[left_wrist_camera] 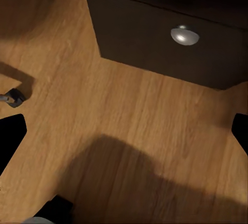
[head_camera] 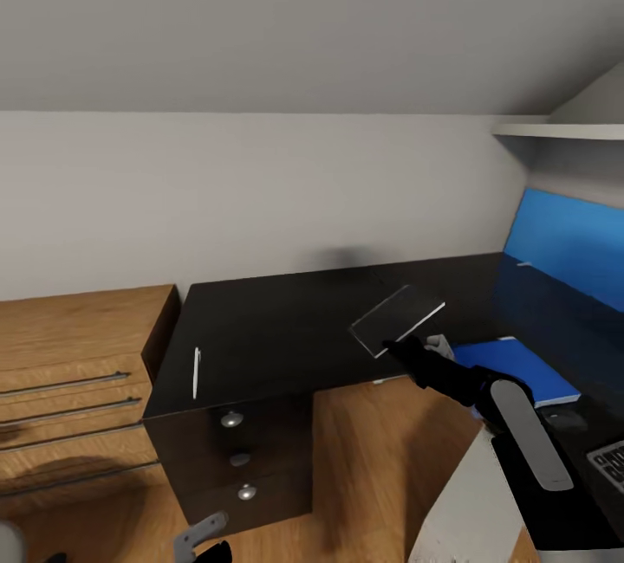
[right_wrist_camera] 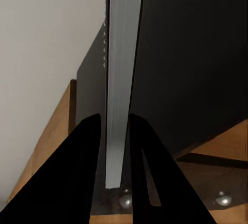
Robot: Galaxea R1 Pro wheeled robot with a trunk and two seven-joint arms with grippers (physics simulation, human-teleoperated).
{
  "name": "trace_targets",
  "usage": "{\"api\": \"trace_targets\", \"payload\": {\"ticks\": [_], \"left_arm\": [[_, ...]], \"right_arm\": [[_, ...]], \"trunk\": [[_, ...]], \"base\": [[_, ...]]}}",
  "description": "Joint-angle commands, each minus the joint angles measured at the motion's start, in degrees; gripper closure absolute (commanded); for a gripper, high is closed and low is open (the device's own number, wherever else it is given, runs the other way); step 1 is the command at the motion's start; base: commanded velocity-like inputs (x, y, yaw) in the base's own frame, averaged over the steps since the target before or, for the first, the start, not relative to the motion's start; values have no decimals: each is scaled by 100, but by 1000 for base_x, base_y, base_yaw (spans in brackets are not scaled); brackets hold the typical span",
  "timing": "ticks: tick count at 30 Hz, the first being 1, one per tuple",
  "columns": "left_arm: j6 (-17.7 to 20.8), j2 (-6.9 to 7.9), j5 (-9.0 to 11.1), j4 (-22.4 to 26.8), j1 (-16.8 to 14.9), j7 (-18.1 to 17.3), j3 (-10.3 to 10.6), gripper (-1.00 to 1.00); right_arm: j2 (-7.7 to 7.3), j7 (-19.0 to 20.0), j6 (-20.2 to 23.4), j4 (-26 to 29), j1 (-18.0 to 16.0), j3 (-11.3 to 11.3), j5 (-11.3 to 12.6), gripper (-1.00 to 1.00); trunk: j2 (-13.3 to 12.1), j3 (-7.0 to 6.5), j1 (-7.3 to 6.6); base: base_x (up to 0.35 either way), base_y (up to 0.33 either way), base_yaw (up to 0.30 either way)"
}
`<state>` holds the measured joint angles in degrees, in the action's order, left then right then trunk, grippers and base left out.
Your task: In the bedroom, organize the workspace by keeping the computer under the desk, ensuring the monitor is on the desk, placing the keyboard on the desk next to the monitor, placing the mouse on the desk next to the keyboard, moving the folder from the swivel chair onto the desk next to the mouse, stacking the notebook on top of the folder with the pen on top of the notebook, and positioning the swivel chair next to the desk.
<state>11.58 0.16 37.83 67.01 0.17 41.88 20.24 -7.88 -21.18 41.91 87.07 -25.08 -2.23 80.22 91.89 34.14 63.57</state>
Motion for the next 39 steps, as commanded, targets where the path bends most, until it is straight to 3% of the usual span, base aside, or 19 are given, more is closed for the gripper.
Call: {"api": "trace_targets", "payload": {"ticks": [1, 24, 39], "left_arm": [[29, 2, 13, 4, 1, 31, 4, -100], [29, 0, 14, -21, -1, 31, 15, -100], [29, -13, 14, -94, -2, 31, 15, -100]], "right_arm": [[-5, -53, -8, 4, -6, 8, 72, 100], [-10, -53, -9, -40, -6, 144, 74, 100], [-23, -26, -5, -178, -6, 194, 77, 100]], "trunk": [[3, 5, 0], [3, 5, 0], [3, 5, 0]], "base": [[0, 0, -268], [0, 0, -266], [0, 0, -37]]}}
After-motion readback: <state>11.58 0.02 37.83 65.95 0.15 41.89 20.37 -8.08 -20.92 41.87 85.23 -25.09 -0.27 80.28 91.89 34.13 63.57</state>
